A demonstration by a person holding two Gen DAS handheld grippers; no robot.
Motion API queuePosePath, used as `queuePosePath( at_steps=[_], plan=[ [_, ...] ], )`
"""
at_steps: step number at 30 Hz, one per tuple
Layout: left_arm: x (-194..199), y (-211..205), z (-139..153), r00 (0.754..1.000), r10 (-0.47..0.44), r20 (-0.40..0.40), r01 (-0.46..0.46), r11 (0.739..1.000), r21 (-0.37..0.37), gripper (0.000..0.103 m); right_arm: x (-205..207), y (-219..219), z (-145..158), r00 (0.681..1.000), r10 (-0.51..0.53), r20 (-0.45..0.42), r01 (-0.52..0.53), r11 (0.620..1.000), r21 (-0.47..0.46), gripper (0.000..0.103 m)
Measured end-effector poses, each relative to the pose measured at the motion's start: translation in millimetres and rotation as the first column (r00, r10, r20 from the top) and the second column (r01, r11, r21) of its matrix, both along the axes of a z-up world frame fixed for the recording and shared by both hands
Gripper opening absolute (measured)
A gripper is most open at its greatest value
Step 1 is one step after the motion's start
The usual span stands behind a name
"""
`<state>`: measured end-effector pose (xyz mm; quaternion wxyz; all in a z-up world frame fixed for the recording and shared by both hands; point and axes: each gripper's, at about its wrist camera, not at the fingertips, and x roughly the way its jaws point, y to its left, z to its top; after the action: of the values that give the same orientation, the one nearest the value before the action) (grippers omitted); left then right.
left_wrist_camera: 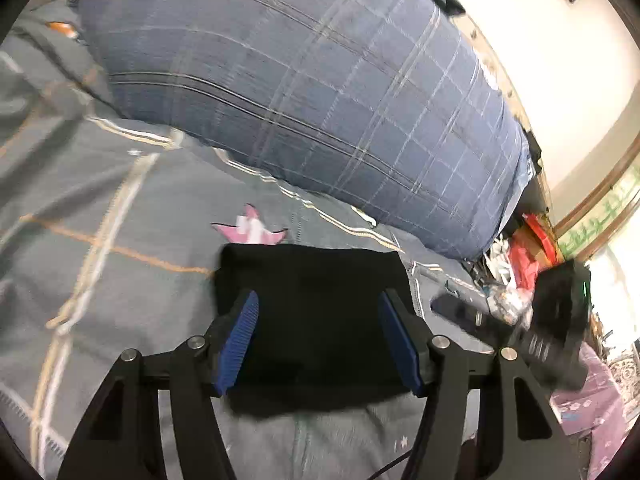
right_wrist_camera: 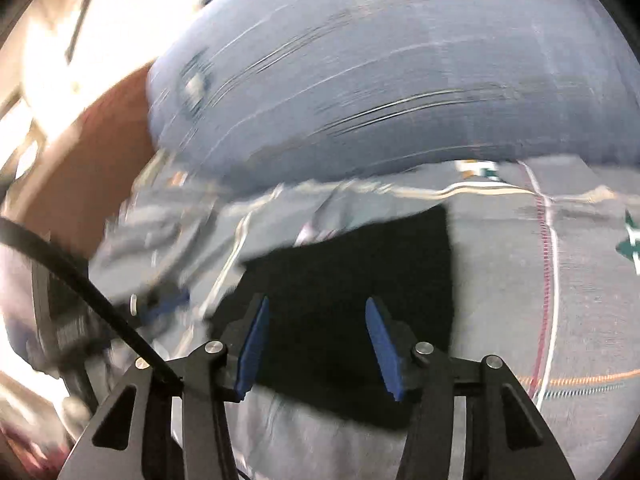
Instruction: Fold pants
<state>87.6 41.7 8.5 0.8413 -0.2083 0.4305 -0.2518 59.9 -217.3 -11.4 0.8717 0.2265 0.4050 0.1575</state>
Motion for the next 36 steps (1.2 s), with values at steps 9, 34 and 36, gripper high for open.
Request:
queuePosePath(
  at_steps=[9,34,36],
  plan=[
    [-3,-21,-58,0.997,0.025,-0.071,-0.009,0.977,0.211,0.075,81,-36,-74,0.969,-0.109,-0.222,0.148,0.974,0.171,0.054],
    [-166,6,12,0.963,0.144,0.227,-0.225,0.893,0.389,0.08,-178,9,-29,0.968,-0.233,0.087,0.242,0.965,-0.1,0.072],
    [-174,-1,13,0.964,0.132,0.232,-0.219,0.887,0.407,0.084,-185,15,-30,0.971,-0.225,0.083,0.234,0.966,-0.111,0.072]
  ],
)
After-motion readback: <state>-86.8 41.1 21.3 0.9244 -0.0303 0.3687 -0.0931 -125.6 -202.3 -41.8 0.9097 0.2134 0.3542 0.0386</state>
